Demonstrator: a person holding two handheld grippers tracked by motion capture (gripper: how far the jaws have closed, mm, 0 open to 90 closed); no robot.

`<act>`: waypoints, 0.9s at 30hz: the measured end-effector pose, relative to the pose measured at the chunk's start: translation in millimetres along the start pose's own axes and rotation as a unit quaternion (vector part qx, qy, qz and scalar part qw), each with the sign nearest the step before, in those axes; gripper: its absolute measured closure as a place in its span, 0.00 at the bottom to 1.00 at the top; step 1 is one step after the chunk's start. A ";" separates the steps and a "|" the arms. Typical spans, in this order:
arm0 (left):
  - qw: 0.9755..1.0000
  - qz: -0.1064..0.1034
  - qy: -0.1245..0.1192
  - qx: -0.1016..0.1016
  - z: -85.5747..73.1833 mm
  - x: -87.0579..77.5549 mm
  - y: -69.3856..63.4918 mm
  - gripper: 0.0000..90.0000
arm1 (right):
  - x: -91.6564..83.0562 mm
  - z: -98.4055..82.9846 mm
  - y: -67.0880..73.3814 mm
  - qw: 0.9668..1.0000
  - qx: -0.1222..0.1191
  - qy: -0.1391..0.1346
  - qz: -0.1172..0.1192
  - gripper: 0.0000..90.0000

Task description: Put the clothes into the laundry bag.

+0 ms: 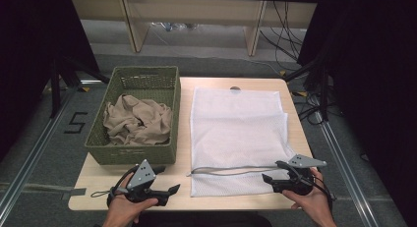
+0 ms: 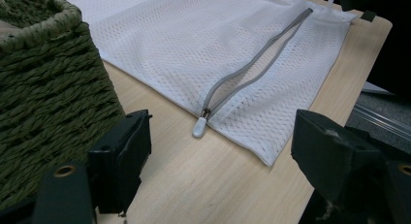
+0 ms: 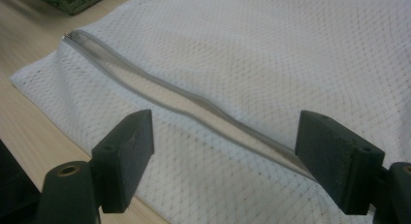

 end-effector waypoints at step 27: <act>1.000 -0.007 0.011 -0.004 -0.2 6.2 -2.5 0.24 | 66.6 31.1 1.3 0.986 -0.140 0.095 -0.008 0.27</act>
Point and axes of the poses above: each handheld gripper's, and its own axes: x roughly forward along the jaws, z roughly out of its top, y roughly to its left, the point moved 2 cm from there along x, roughly forward along the jaws, and after that the axes turned 15 degrees about -x, right-handed, at the moved point
